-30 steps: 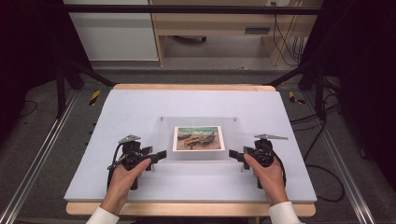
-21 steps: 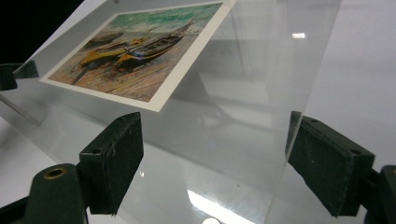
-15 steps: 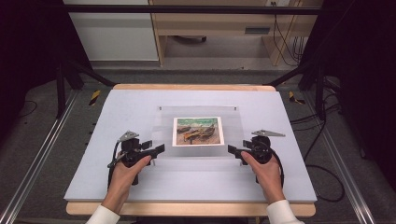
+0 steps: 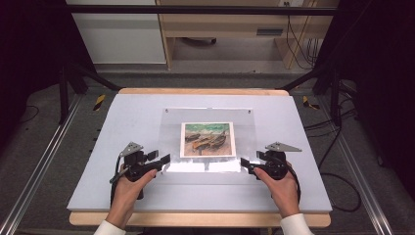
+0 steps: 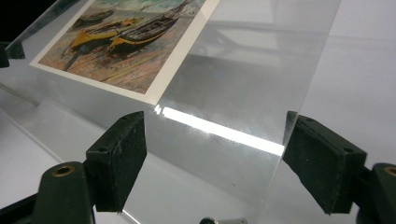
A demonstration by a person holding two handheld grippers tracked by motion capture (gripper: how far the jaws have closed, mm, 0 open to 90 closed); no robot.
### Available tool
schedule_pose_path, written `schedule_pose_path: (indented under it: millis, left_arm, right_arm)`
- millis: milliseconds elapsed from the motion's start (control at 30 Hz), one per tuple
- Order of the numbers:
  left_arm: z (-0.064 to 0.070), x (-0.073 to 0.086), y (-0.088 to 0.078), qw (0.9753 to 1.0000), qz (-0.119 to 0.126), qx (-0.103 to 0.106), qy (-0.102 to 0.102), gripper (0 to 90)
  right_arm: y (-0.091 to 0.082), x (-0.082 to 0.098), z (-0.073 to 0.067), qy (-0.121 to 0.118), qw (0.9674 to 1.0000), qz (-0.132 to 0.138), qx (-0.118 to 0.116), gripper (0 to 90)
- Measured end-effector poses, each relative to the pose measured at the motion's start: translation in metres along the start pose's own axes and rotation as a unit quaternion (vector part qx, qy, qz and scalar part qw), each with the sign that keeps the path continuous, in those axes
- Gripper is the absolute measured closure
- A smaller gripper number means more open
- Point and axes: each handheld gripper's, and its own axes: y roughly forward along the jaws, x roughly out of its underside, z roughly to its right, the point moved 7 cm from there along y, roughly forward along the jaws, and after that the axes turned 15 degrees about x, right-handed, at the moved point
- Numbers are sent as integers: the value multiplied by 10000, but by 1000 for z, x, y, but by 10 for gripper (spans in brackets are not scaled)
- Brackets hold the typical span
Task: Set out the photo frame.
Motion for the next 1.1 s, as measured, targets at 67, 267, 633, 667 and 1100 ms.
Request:
schedule_pose_path:
  millis: [67, 267, 633, 667, 1100]
  left_arm:
    - [1, 1, -2, 10000, 15, 4, -2, 385]
    - [4, 2, -7, 9999, -17, -43, 98, 410]
    - [8, 4, -13, 9998, -57, -33, 178, 457]
    - [8, 4, -14, 9998, -50, -28, 180, 460]
    - [10, 6, -17, 9997, -63, -61, 232, 483]
  right_arm:
    - [-2, 1, -1, -59, 10000, 28, 6, 240]
    - [-7, 4, -2, -135, 9998, 107, 60, 276]
    - [-14, 7, -4, -250, 9994, 175, 166, 303]
    - [-15, 7, -4, -261, 9993, 191, 164, 307]
    - [-18, 10, -4, -319, 9990, 227, 204, 329]
